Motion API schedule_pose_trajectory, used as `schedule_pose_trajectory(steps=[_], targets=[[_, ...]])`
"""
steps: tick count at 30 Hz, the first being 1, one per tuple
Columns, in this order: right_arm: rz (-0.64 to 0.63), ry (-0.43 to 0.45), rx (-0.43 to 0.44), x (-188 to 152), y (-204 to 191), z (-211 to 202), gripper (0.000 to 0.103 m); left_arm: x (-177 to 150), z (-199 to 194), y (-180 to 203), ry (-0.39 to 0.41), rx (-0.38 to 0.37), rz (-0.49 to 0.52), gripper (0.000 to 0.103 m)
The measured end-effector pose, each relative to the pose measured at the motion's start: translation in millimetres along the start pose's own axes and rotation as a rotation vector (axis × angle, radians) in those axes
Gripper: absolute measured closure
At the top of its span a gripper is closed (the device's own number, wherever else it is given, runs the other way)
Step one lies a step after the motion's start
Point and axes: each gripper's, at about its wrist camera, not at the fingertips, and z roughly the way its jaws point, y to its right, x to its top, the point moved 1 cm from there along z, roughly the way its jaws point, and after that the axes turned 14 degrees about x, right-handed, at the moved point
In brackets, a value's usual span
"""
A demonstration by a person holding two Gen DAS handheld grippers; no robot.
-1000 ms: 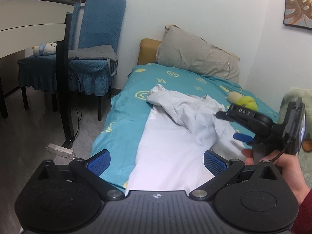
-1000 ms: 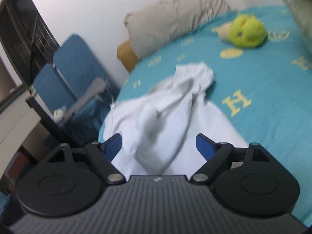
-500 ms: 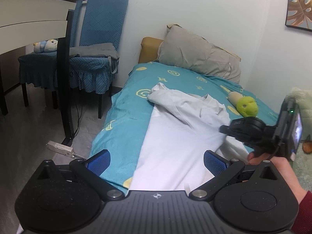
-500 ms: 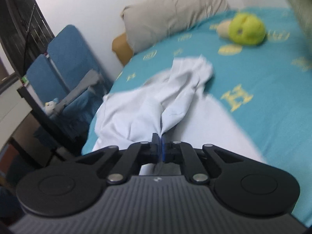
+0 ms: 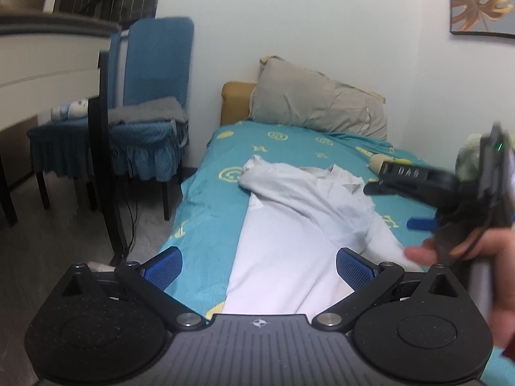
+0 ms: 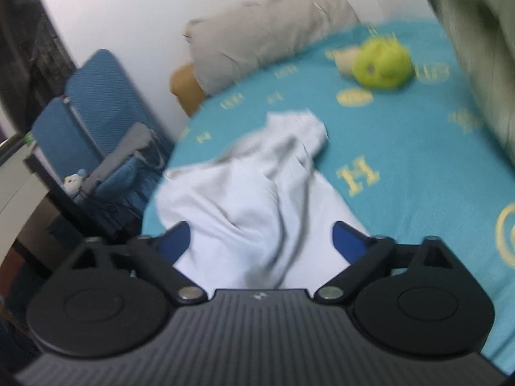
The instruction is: Fold clothes
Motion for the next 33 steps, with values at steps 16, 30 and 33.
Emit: schedule_pose_trajectory(steps=[16,30,33], targets=[[-0.211,0.023,0.031,-20.8,-57.6,-231.3,0.007,-12.3,-64.8,-9.7,-0.1,-0.047,-0.005,0.0],[0.026,-0.029,0.046,-44.7,-1.5,-252.9,0.007,-48.4,-41.3,-126.0,-0.556,0.195,-0.437,0.004],[0.076,-0.052,0.047,-44.3,7.8,-248.4,0.007,-45.1,-40.6,-127.5,-0.611,0.111,-0.389,0.007]])
